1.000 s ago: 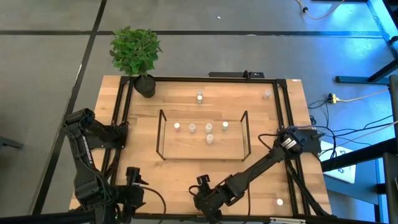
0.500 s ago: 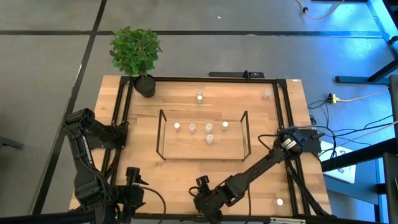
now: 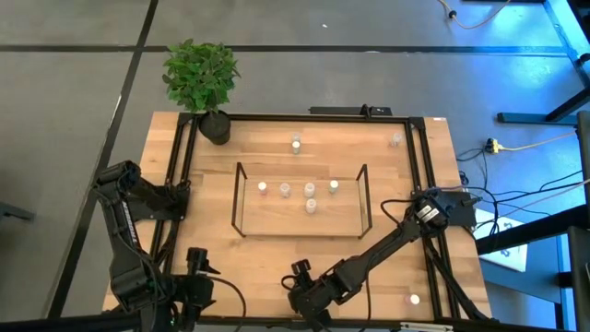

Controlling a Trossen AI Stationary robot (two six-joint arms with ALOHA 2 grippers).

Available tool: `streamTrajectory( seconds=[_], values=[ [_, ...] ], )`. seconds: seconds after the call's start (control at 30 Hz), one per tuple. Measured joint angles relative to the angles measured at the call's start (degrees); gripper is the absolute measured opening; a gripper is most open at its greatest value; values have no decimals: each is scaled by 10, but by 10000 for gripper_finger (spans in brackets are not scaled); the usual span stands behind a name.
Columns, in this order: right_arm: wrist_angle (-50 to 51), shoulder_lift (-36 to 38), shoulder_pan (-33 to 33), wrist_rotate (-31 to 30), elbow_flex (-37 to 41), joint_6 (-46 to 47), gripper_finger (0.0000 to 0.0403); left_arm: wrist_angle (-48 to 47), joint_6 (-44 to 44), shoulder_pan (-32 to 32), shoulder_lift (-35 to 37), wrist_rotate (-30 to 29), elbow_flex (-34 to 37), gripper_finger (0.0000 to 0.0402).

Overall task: Pick and place medicine bottles onto shelf by color
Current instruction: Put the left pink pill bottle on the shelf aligned with the other pink pill bottles

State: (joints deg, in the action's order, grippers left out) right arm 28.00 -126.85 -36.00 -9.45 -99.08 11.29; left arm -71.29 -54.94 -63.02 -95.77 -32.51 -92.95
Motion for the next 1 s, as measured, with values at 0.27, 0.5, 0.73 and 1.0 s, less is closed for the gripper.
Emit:
streamTrajectory(
  seconds=[0.27, 0.5, 0.73, 1.0],
  values=[
    [-7, -21, 8, 0, 0, -2, 225, 0, 0, 0, 0, 0, 0, 312],
    [-13, -22, 10, 0, 0, 0, 225, 0, 0, 0, 0, 0, 0, 312],
    [-13, -22, 9, 0, 0, 2, 225, 0, 0, 0, 0, 0, 0, 311],
    [-19, -22, 9, 0, 0, -11, 173, 0, 0, 0, 0, 0, 0, 312]
  ],
)
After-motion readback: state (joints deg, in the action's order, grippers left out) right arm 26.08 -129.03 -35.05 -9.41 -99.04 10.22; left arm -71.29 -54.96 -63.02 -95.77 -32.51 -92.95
